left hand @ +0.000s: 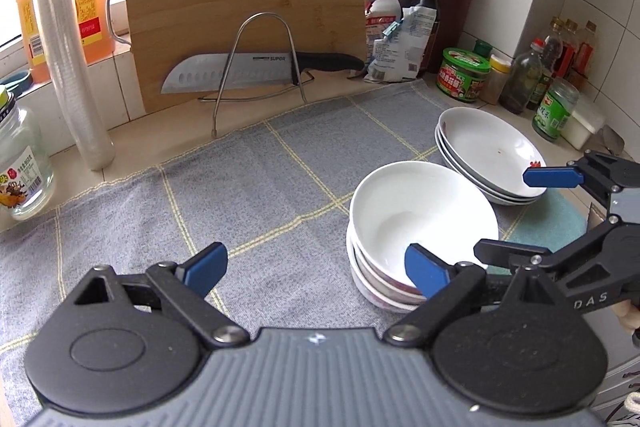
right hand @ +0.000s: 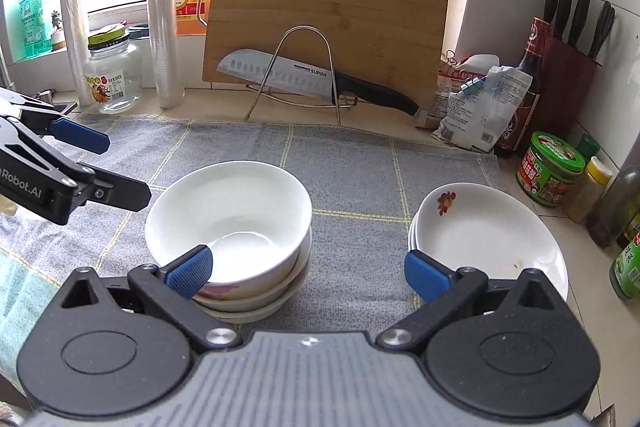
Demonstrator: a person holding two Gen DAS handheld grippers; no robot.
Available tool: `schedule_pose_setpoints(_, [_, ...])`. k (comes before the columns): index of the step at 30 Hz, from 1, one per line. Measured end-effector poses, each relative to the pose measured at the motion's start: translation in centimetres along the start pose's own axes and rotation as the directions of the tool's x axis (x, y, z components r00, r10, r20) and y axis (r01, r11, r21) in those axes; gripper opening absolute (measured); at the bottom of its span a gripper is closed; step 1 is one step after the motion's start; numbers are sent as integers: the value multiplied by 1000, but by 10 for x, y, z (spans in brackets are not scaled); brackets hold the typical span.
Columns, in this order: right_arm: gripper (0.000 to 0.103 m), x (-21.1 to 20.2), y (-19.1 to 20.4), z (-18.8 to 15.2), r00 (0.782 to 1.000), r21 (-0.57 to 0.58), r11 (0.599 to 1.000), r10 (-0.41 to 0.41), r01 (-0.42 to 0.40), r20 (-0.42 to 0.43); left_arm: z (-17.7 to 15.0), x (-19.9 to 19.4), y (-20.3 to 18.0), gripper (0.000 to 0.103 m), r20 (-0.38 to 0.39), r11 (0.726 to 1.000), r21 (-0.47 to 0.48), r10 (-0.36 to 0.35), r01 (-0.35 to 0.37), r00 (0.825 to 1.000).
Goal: Organize plates and bowls
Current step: 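Open the left tool and lift it away from the bowl stack, then move the left tool to the bowl stack rim while the right tool reaches its opposite rim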
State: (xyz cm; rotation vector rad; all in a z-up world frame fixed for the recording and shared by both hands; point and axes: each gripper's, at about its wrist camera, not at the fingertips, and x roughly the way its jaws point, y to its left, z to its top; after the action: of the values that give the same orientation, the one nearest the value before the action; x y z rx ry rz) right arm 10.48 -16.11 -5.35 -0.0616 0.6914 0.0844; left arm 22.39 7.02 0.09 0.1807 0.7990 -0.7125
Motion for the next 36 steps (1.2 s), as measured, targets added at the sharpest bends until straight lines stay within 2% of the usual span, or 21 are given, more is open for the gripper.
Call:
schedule_pose_setpoints(6, [103, -4, 0, 3, 998, 79, 994, -70, 69, 8, -13, -4, 9, 95, -19, 998, 37, -58, 58, 998])
schedule_pose_setpoints(10, [103, -3, 3, 0, 987, 94, 983, -160, 160, -3, -23, -6, 9, 95, -24, 990, 96, -104, 106, 994])
schedule_pose_setpoints(13, [103, -13, 7, -2, 985, 106, 979, -173, 172, 2, -28, -6, 6, 95, -27, 984, 125, -123, 126, 992])
schedule_pose_setpoints(16, [103, -22, 10, -4, 987, 84, 984, -161, 158, 29, -34, -8, 3, 95, 6, 979, 152, -140, 138, 990])
schedule_pose_setpoints(19, [103, -25, 9, -6, 993, 64, 992, -114, 111, 40, -40, -8, -1, 95, 31, 978, 170, -127, 120, 991])
schedule_pose_setpoints(22, [103, -29, 8, -8, 998, 12, 1000, -15, 14, 61, -44, -1, -7, 95, 6, 975, 193, -110, 107, 994])
schedule_pose_setpoints(25, [103, -30, 7, -13, 994, -80, 994, 77, -71, 74, -50, 10, -16, 95, -16, 974, 207, -90, 92, 996])
schedule_pose_setpoints(31, [103, -13, -7, -25, 981, -245, 950, 195, -191, -10, -57, 38, -38, 95, -71, 979, 200, -22, 36, 997])
schedule_pose_setpoints(36, [103, 12, -26, -29, 958, -327, 900, 274, -288, -89, -53, 52, -48, 95, -123, 989, 148, 22, -3, 992])
